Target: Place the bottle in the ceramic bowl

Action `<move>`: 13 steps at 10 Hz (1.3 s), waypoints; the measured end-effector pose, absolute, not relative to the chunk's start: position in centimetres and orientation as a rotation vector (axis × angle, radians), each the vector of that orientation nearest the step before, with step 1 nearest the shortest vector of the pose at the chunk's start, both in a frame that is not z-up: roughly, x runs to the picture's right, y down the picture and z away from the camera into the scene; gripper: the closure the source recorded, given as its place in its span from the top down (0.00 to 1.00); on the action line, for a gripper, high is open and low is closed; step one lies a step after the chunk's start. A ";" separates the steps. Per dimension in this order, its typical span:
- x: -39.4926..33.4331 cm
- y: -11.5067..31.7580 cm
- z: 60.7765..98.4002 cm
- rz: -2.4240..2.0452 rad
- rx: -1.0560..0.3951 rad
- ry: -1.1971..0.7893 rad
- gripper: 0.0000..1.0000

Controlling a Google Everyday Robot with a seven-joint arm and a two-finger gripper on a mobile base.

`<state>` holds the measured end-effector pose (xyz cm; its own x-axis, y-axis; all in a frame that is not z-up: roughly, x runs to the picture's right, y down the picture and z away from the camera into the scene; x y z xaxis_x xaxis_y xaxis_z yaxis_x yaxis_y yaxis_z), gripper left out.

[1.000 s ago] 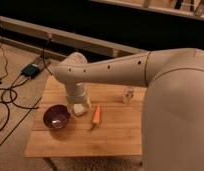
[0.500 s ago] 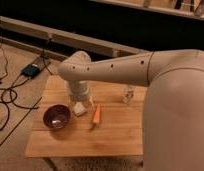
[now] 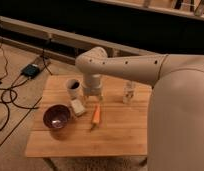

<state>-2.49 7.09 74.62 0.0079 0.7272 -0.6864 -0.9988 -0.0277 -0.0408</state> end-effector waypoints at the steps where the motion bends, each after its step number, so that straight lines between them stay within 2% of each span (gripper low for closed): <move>1: -1.3 6.7 75.4 1.504 -0.630 0.565 0.65; 6: 4.6 3.2 78.0 1.603 -0.603 0.586 0.65; 13: 13.3 1.0 79.2 1.700 -0.549 0.658 0.65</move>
<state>13.31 0.98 79.23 -0.2165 0.7114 -0.6686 -0.9762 -0.1682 0.1372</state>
